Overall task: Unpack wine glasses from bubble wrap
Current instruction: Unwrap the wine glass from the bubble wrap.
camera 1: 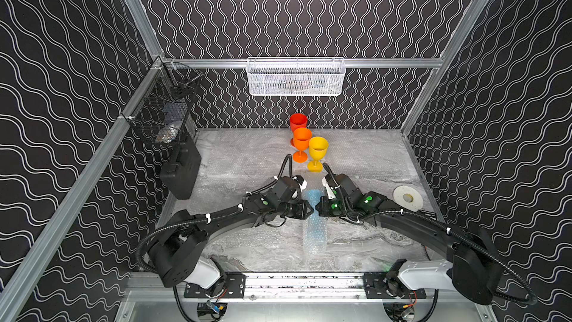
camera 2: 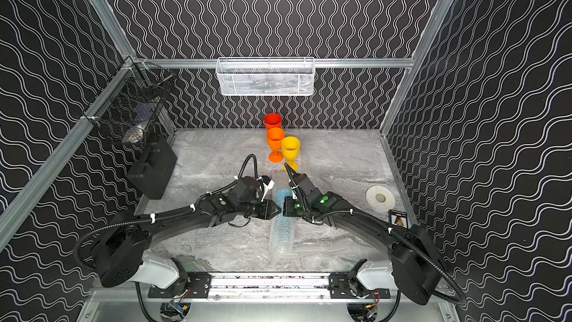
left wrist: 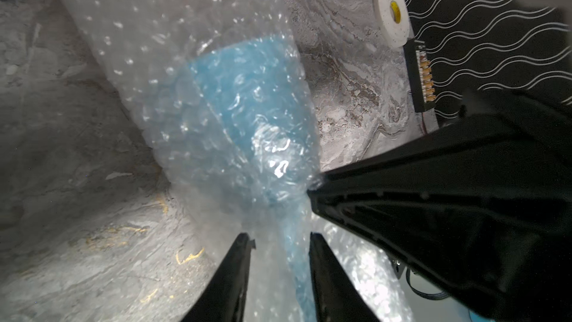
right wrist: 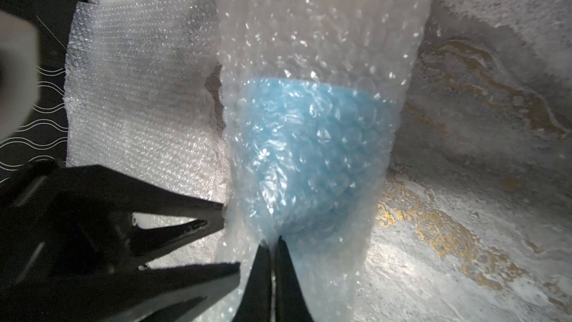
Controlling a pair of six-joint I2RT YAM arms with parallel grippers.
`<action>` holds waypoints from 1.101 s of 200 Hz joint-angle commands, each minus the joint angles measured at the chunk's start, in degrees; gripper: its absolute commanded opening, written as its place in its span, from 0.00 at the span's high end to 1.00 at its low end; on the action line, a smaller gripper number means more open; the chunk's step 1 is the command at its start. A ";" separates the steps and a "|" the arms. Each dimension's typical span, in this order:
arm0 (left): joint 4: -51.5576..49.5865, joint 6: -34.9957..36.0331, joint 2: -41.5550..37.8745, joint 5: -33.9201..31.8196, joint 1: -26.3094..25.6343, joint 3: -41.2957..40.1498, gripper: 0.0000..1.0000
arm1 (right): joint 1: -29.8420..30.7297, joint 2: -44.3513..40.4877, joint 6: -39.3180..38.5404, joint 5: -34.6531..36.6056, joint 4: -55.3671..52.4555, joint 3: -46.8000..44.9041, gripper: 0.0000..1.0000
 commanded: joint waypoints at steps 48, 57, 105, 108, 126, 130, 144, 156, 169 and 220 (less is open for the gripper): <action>-10.48 7.58 2.04 -14.17 -0.94 5.00 0.66 | 0.05 0.29 -0.63 -1.87 1.90 -0.07 1.00; -10.19 7.66 2.00 -14.49 -1.02 4.85 0.66 | 0.07 0.91 -1.13 -2.32 1.55 0.33 1.00; -8.97 7.11 2.59 -13.95 -1.34 4.12 0.68 | 0.05 1.86 -1.69 -3.95 2.46 0.80 1.00; -8.85 7.14 2.57 -13.91 -1.42 4.08 0.68 | 0.06 1.88 -1.68 -4.03 2.57 0.80 1.00; -8.65 7.14 2.55 -14.23 -1.47 4.16 0.68 | 0.02 2.32 -1.92 -4.63 2.73 1.05 1.00; -8.72 7.18 2.57 -14.27 -1.47 4.29 0.68 | 0.06 2.43 -2.01 -4.77 2.71 1.21 1.00; -8.50 7.38 2.96 -14.09 -1.62 4.42 0.68 | 0.07 2.63 -2.20 -5.29 2.92 1.32 1.00; -8.13 7.58 3.30 -13.88 -1.60 4.42 0.67 | 0.07 2.87 -2.23 -5.90 3.38 1.15 1.00; -8.36 7.84 3.75 -14.14 -1.65 4.59 0.67 | 0.05 3.18 -2.31 -6.11 3.24 1.47 1.00; -9.90 9.24 3.65 -16.81 -1.74 4.73 0.78 | 0.02 2.53 -2.54 -5.23 2.33 1.57 1.00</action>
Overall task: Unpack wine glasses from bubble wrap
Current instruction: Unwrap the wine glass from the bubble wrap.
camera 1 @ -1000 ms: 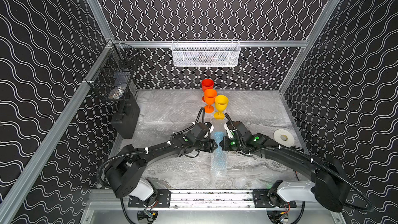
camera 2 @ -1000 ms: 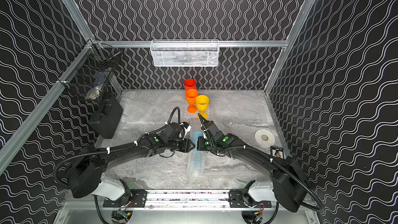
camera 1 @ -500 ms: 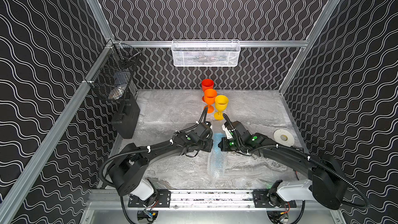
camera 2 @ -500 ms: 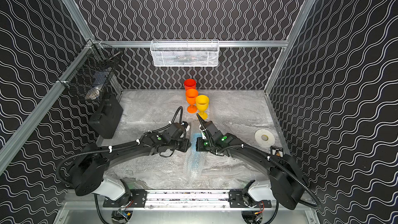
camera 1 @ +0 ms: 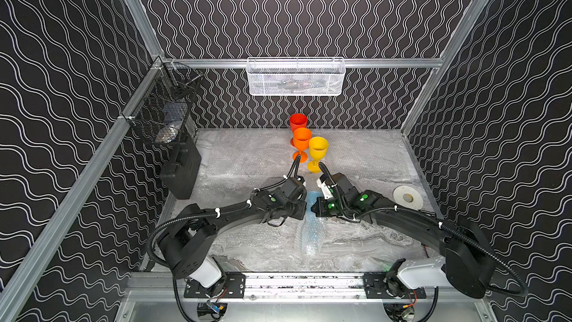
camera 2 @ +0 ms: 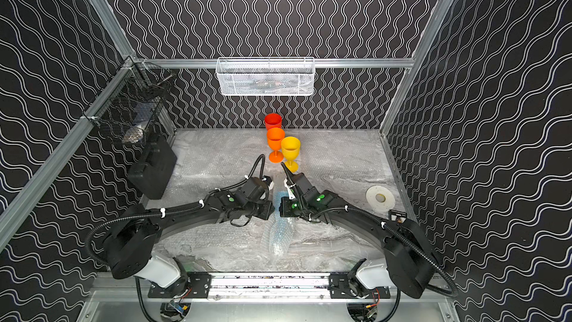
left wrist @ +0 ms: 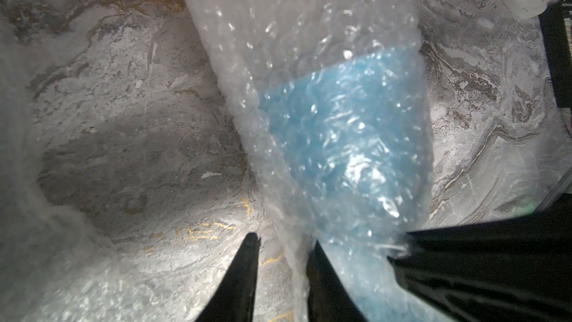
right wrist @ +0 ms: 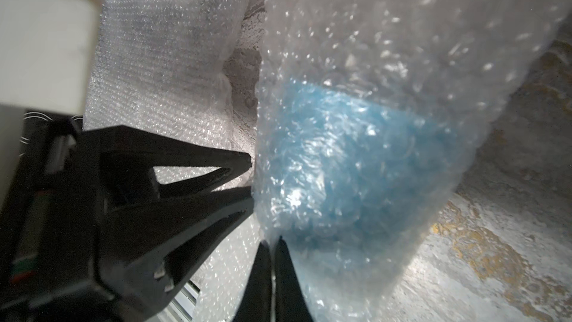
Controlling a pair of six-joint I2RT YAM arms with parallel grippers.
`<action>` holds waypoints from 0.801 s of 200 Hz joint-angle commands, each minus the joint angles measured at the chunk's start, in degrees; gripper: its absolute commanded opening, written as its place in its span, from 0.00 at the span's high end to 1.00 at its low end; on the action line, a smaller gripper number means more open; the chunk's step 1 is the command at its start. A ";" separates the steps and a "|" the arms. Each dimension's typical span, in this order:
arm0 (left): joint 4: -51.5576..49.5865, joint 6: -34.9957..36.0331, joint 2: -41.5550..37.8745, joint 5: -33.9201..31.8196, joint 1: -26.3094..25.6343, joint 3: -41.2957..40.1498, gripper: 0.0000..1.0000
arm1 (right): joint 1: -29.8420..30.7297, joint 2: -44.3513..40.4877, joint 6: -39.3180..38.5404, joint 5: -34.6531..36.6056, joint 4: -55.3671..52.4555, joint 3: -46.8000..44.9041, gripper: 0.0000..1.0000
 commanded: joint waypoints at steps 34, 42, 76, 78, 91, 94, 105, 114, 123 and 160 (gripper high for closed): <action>-1.55 2.38 -1.09 -4.15 -0.04 0.32 0.81 | -0.02 -0.32 -0.81 0.28 0.79 0.47 1.00; -1.78 2.30 -1.25 -4.39 -0.02 0.47 0.81 | -0.02 -0.12 -0.94 0.17 0.55 0.69 1.00; -1.68 2.14 -2.24 -4.61 -0.02 -0.03 0.90 | -0.02 -0.03 -0.85 0.80 0.54 0.05 1.00; -1.76 2.13 -2.31 -4.61 -0.05 -0.03 0.90 | -0.02 0.03 -0.93 0.87 0.35 0.18 1.00; -2.34 1.95 -2.39 -5.12 -0.01 0.23 0.94 | -0.02 0.08 -1.35 1.52 -0.66 0.44 1.00; -2.42 1.95 -2.49 -5.14 -0.01 0.23 0.95 | -0.02 0.00 -1.43 1.70 -0.80 0.43 1.00; -2.41 2.04 -2.62 -5.14 -0.03 0.14 0.97 | -0.18 -0.17 -1.46 2.36 -1.02 0.00 1.00; -2.43 2.02 -2.83 -5.39 -0.01 0.06 0.98 | -0.49 -0.10 -1.70 2.39 -1.44 -0.10 1.00; -2.59 1.94 -2.94 -5.58 -0.04 0.05 1.00 | -0.76 -0.10 -1.91 2.55 -1.93 -0.10 1.00; -1.29 1.60 -3.91 -5.13 -0.01 -0.74 1.00 | -1.97 -0.36 -3.14 4.59 -3.72 -0.29 1.00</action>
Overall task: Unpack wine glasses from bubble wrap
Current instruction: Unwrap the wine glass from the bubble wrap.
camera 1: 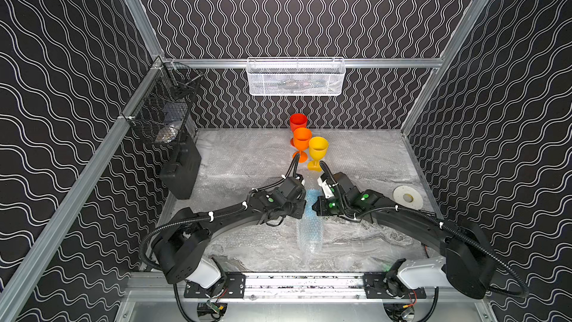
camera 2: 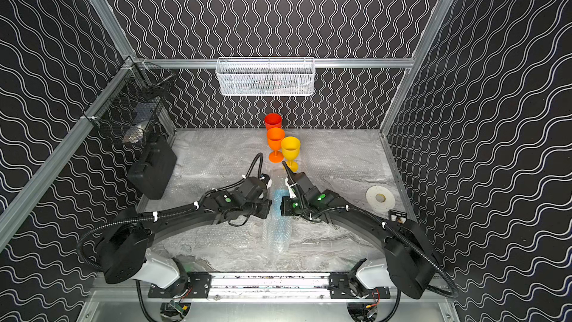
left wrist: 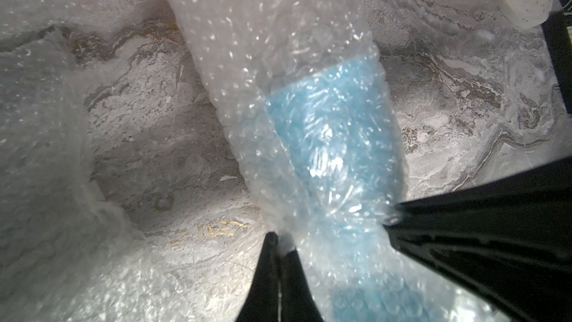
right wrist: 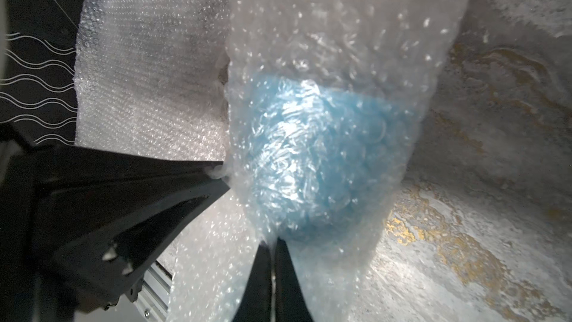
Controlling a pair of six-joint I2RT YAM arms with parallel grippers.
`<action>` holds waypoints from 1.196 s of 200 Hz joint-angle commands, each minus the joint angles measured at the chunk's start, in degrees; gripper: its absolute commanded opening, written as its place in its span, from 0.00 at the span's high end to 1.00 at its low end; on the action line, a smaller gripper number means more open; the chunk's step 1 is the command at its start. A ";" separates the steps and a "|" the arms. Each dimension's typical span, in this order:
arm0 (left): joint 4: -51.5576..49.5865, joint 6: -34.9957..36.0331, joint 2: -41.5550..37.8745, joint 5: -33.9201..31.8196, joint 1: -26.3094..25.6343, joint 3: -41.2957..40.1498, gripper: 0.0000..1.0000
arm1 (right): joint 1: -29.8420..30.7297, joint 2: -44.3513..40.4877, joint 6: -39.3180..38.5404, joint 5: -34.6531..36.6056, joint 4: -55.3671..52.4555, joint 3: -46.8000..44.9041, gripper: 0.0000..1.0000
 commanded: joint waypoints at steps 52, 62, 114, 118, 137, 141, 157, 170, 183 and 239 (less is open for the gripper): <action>0.19 -0.22 -1.77 -1.19 0.11 -0.47 1.00 | -2.09 -0.48 -3.84 6.67 -7.14 0.46 1.00; 0.48 -0.24 -2.07 -1.01 0.14 -0.53 1.00 | -2.26 -0.75 -4.08 7.08 -7.45 0.43 1.00; 1.38 -0.24 -1.73 -0.04 0.18 -0.51 1.00 | -5.70 -3.41 -2.96 4.25 -6.64 -1.68 1.00; 1.69 -0.16 -1.65 0.31 0.21 -0.61 1.00 | -5.97 -3.66 -2.94 4.26 -6.72 -1.94 1.00; 3.59 -0.14 -0.89 2.55 0.20 -0.61 1.00 | -7.89 -5.22 -2.59 3.88 -7.90 -2.90 0.95; 4.14 -0.32 -0.65 3.29 0.17 -0.67 1.00 | -8.28 -5.59 -2.52 3.79 -8.05 -3.15 0.93; 6.67 -1.10 0.31 5.79 0.15 -1.17 1.00 | -9.70 -6.72 -2.16 3.49 -8.57 -4.21 0.82; 7.82 -1.77 1.35 7.00 0.14 -1.49 1.00 | -10.54 -7.40 -1.89 3.44 -8.57 -4.80 0.69; 7.89 -2.00 2.28 7.92 0.15 -1.07 1.00 | -11.18 -8.16 -2.13 3.46 -9.64 -4.17 0.60; 8.02 -1.74 0.95 7.75 0.13 -1.47 1.00 | -11.07 -9.01 -5.81 1.26 -12.59 3.33 0.41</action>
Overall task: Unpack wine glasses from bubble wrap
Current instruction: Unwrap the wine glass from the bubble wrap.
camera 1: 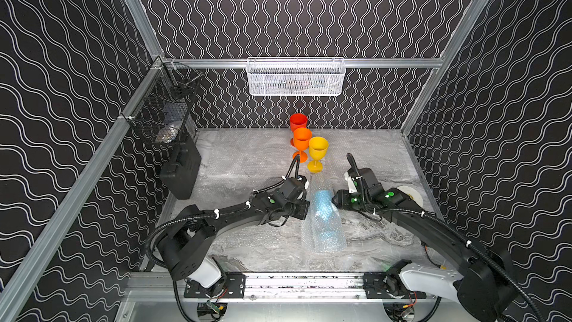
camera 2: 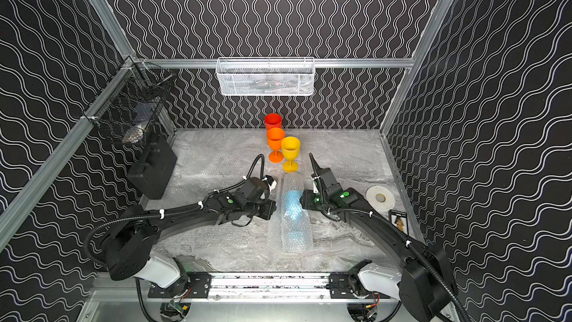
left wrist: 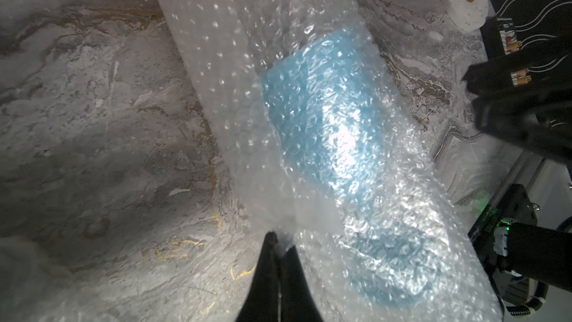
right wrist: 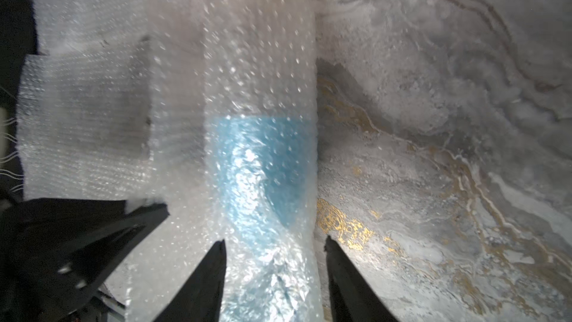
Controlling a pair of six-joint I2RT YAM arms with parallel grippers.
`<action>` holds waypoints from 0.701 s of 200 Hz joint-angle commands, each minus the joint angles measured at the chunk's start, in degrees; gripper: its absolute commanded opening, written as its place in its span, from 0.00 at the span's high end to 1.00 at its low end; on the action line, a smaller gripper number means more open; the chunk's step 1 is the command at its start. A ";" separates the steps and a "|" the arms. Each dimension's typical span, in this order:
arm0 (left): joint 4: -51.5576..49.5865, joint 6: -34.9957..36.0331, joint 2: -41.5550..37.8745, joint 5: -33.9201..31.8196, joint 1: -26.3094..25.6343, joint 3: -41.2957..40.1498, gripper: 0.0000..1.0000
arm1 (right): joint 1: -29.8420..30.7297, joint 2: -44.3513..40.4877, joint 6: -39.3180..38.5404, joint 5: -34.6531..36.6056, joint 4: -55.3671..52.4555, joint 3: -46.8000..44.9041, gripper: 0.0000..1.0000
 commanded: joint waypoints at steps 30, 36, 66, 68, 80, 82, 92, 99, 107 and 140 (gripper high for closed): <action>0.98 -0.25 -1.32 -0.57 0.03 -0.31 1.00 | 8.37 6.42 -2.48 -1.36 -1.62 5.76 0.41; 1.01 -0.33 -1.50 -0.62 0.04 -0.48 1.00 | 9.91 7.22 -2.20 -0.61 -1.34 5.79 0.42; 1.07 -0.77 -2.31 -1.68 0.02 -1.38 1.00 | 15.42 10.65 -1.29 2.58 -1.77 6.11 0.45; 1.07 -0.78 -2.31 -1.64 0.03 -1.38 1.00 | 15.77 10.89 -1.29 3.17 -1.97 6.25 0.45; 1.23 -0.78 -2.40 -1.37 0.04 -1.54 1.00 | 17.18 11.92 -1.54 5.29 -3.03 6.41 0.46; 1.28 -0.71 -2.40 -1.32 0.04 -1.55 1.00 | 17.36 12.09 -1.55 5.56 -3.14 6.41 0.46; 1.25 -0.65 -2.57 -1.42 0.01 -1.73 1.00 | 18.08 12.63 -1.93 6.97 -3.99 6.62 0.46; 1.20 -0.60 -2.58 -1.61 0.03 -1.73 1.00 | 18.68 12.95 -2.12 8.09 -4.82 6.96 0.46; 0.92 -0.60 -2.66 -1.80 0.04 -1.58 1.00 | 19.31 13.30 -2.26 9.14 -5.72 7.34 0.46; 1.18 -0.51 -3.10 -2.13 0.03 -1.83 1.00 | 20.68 13.74 -1.82 11.12 -6.97 6.77 0.47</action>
